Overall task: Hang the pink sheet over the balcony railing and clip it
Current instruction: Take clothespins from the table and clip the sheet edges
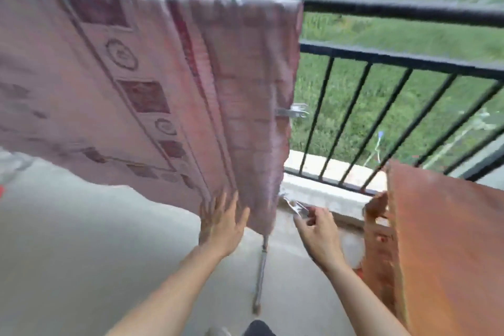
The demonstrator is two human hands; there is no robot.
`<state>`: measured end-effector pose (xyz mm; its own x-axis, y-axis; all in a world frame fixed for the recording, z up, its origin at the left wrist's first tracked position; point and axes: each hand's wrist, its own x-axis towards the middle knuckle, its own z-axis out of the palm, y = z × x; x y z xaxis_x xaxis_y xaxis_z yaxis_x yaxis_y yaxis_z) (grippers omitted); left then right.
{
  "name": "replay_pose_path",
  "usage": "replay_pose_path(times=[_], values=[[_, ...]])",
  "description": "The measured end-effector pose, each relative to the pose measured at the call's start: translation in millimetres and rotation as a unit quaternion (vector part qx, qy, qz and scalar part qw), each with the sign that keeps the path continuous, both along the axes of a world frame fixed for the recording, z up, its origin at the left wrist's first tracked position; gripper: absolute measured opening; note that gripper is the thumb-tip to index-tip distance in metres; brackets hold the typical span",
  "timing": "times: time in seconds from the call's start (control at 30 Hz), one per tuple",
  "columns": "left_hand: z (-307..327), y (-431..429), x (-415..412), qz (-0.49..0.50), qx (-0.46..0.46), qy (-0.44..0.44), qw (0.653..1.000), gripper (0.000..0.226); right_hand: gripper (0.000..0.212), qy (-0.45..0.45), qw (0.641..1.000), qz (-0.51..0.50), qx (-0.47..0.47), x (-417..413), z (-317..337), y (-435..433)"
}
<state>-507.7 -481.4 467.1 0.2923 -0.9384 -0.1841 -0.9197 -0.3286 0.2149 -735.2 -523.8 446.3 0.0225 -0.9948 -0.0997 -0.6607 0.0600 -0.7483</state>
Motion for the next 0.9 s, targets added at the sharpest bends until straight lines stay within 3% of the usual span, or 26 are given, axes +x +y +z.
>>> replay_pose_path(times=[0.1,0.23,0.4,0.5,0.7,0.9], values=[[10,23,115,0.09,-0.015,-0.007,0.996,0.073,0.026,0.007,0.99,0.131,-0.051,117,15,-19],[19,67,249,0.215,-0.059,-0.008,0.975,0.061,0.029,-0.015,0.967,0.255,-0.028,274,31,-28],[45,109,375,0.325,-0.103,-0.023,0.94,0.063,0.03,-0.072,0.946,0.315,-0.024,440,41,-18],[55,119,443,0.361,-0.114,-0.043,0.925,0.064,0.02,-0.093,0.935,0.343,-0.001,522,45,-10],[49,117,573,0.41,-0.115,-0.053,0.903,0.082,0.036,-0.11,0.911,0.398,-0.008,669,32,-18],[59,79,728,0.444,-0.098,-0.042,0.89,0.068,0.015,-0.131,0.887,0.442,-0.016,834,40,-66]])
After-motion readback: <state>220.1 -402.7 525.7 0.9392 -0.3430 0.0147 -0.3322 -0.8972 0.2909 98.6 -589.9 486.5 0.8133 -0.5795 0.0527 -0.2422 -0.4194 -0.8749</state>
